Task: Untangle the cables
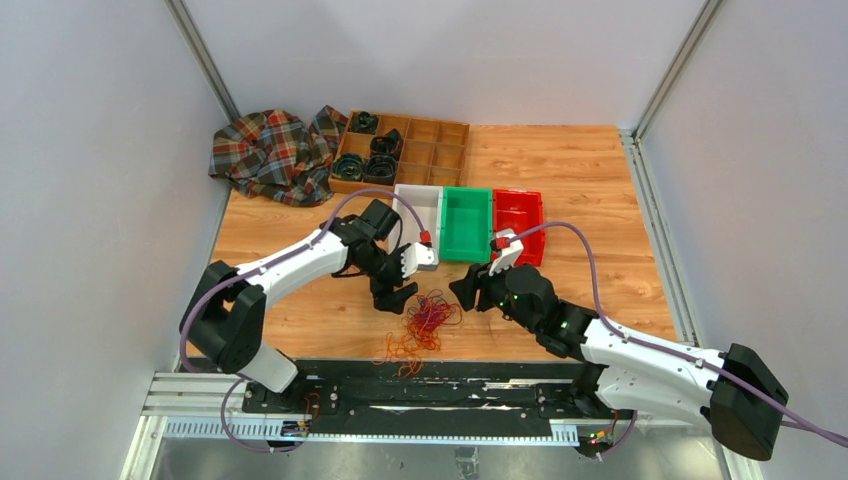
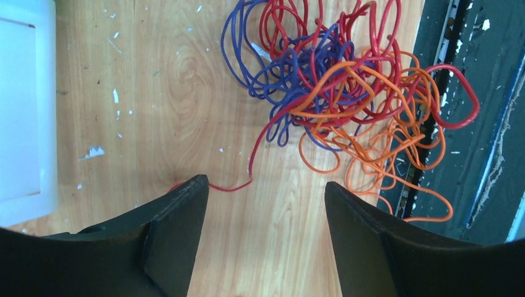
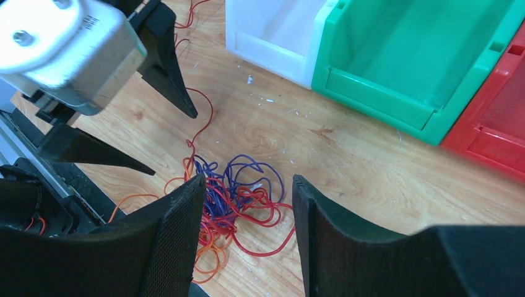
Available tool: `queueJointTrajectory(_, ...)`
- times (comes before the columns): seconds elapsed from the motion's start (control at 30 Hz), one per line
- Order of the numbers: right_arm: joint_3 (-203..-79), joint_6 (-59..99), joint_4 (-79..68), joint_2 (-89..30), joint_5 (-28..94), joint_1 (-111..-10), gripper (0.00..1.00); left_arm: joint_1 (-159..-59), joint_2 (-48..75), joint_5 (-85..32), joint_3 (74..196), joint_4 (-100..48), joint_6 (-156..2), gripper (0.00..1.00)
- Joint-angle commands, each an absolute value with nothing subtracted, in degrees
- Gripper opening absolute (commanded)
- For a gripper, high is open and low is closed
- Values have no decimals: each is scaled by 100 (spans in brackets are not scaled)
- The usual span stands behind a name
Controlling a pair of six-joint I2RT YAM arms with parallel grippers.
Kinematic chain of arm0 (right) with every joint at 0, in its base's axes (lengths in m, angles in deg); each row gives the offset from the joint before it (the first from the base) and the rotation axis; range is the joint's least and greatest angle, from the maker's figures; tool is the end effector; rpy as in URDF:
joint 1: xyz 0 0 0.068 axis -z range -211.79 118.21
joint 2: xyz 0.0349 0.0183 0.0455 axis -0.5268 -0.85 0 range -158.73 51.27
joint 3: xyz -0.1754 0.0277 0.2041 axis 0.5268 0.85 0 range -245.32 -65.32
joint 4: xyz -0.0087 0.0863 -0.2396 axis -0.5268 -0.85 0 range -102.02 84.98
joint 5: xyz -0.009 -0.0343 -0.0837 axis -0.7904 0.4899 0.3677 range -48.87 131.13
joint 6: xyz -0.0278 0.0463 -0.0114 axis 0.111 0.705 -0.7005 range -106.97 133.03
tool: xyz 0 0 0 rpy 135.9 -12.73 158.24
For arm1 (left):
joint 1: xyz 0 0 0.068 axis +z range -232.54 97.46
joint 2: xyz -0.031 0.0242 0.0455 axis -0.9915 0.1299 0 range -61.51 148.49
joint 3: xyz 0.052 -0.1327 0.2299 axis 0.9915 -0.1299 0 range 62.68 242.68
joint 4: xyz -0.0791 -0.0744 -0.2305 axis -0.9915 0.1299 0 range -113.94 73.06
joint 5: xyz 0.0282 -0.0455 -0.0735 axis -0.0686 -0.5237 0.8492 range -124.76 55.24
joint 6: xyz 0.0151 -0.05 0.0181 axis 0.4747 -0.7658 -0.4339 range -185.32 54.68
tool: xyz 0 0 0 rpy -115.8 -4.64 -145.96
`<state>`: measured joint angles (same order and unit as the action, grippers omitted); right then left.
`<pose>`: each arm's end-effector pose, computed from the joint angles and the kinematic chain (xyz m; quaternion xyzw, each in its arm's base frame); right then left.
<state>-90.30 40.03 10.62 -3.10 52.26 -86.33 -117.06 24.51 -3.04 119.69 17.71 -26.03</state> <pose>0.1289 0.1685 0.2353 -0.1282 0.7747 0.3434 0.5152 0.2145 -0.1716 0.2116 0.6062 0.7306 -0.2625 0.1727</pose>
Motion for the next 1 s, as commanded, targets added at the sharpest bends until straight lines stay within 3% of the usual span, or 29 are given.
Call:
queueJointTrajectory(0.0, -9070, 4113, 1009, -275, 5288, -8549, 54, -11778, 2713, -108, 11903, 1270, -2779, 70)
queueJointTrajectory(0.17, -9094, 4150, 1010, -255, 5256, -8549, 54, -11778, 2977, -380, 11941, 823, -3103, 41)
queueJointTrajectory(0.37, -9151, 4154, 1104, -243, 5156, -8549, 55, -11778, 2589, -595, 11653, 445, -3355, 30)
queueJointTrajectory(0.4, -9152, 4151, 1136, -243, 5136, -8549, 55, -11778, 2506, -541, 11599, 372, -3456, 25)
queueJointTrajectory(0.47, -9147, 4151, 1179, -243, 5128, -8549, 57, -11778, 2351, -529, 11565, 246, -3692, 5)
queueJointTrajectory(0.5, -9143, 4155, 1190, -251, 5133, -8549, 58, -11778, 2265, -571, 11595, 267, -3785, 1)
queueJointTrajectory(0.73, -9337, 4044, 1381, -430, 4757, -8549, 72, -11769, 1464, -793, 12423, 1721, -3617, 1)
queueJointTrajectory(0.97, -10084, 3830, 1580, -1238, 4214, -8706, 75, -11769, 811, -1101, 13152, 2514, -3648, 1)
